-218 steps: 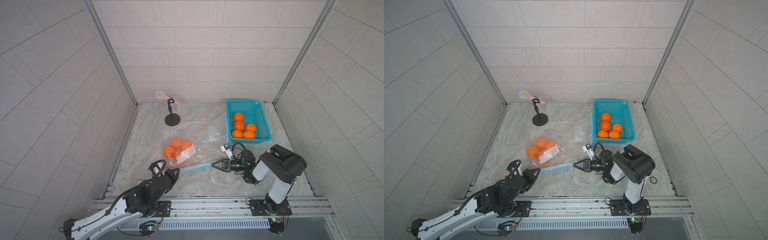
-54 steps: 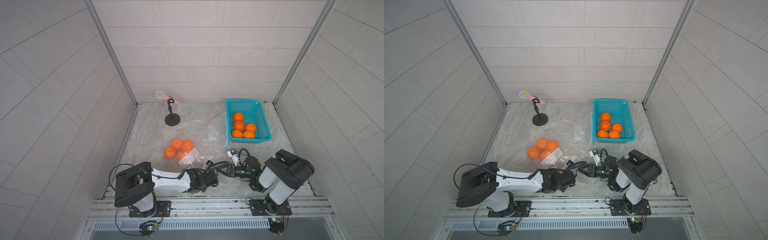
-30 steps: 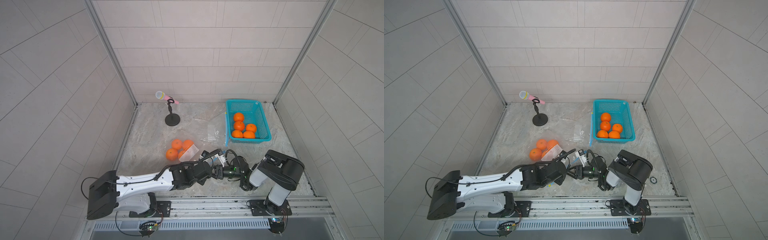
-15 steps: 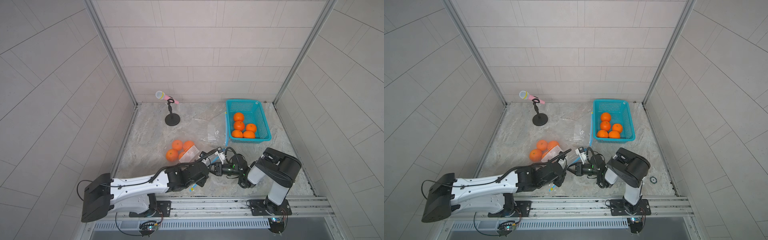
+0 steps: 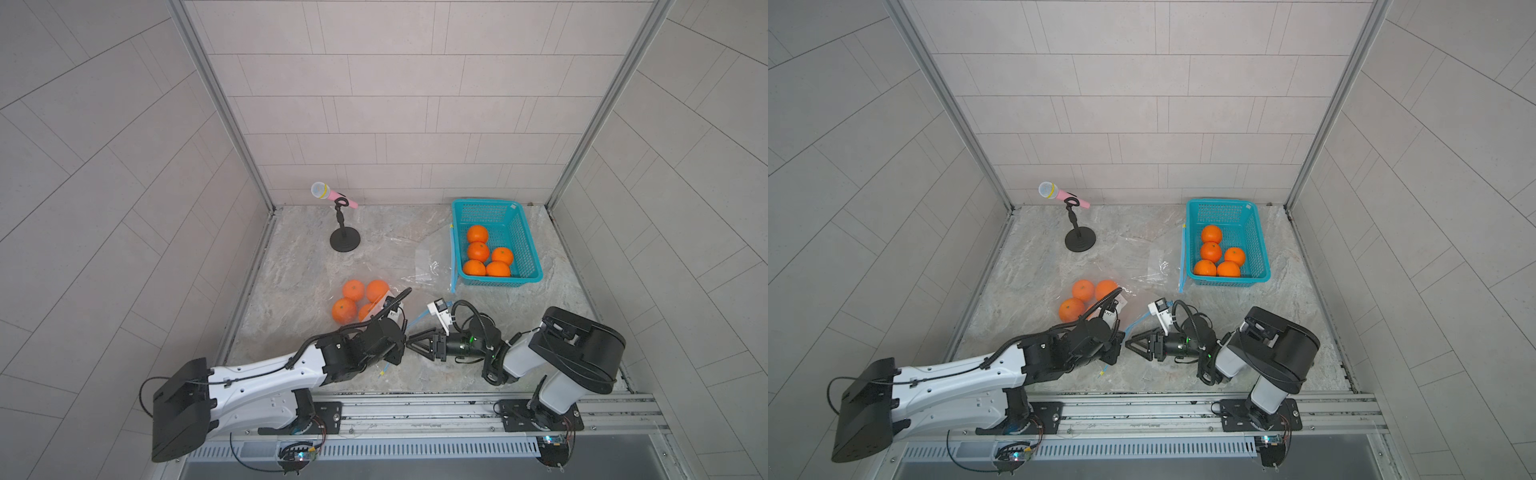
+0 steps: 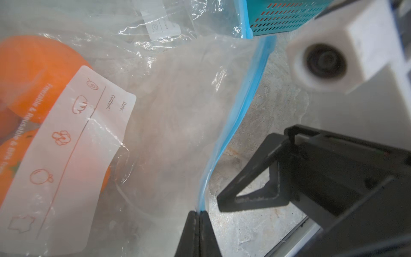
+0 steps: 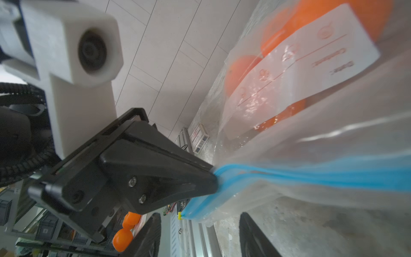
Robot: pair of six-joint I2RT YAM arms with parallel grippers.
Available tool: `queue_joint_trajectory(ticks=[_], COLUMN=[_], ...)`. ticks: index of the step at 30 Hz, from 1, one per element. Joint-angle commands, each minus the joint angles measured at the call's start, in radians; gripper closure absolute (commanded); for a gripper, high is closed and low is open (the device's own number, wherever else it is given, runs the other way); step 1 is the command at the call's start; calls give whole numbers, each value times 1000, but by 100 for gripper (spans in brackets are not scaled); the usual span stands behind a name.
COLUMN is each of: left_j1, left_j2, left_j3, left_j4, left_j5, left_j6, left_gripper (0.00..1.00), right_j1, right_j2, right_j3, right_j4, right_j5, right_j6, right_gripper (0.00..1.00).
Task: Open the zip-top bag and take out the orange
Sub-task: Open the zipper of the food storage bag at the center of the board.
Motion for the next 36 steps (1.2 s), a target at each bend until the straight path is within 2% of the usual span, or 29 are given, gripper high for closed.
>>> queue_joint_trajectory(ticks=[1,5,9,13,17,20,22,27,28,32,36], left_j1=[12,13,13,13,16,16,16,16,17,16,16], left_j2=[-21,-9,3,-11,-31,-52,-65,-53,-47,-64,-113], left_j3=[3,12,12,6,15,27,29,25,25,44,74], left_j4=[53,82,100,93,65,5,-13,-18,-19,-67,-139], left_j5=[20,72,122,113,98,39,19,30,35,-3,-124], left_j6=[-7,-23,-34,-40,-36,-20,-10,-9,-11,-2,31], left_gripper=[100,100,100,100,100,100,100,100,100,100,100], right_j1=[22,22,20,14,2,-4,-9,-17,-18,-40,-91], right_j2=[48,117,106,112,162,164,152,141,147,183,186], right_j3=[26,61,78,79,85,66,54,51,55,59,20], right_j4=[25,24,23,23,22,23,23,23,22,23,22], right_j5=[1,-1,4,7,-4,1,3,4,1,-13,-6], right_j6=[9,4,-3,2,10,4,1,0,0,5,9], right_gripper=[43,43,44,56,80,80,75,72,74,93,95])
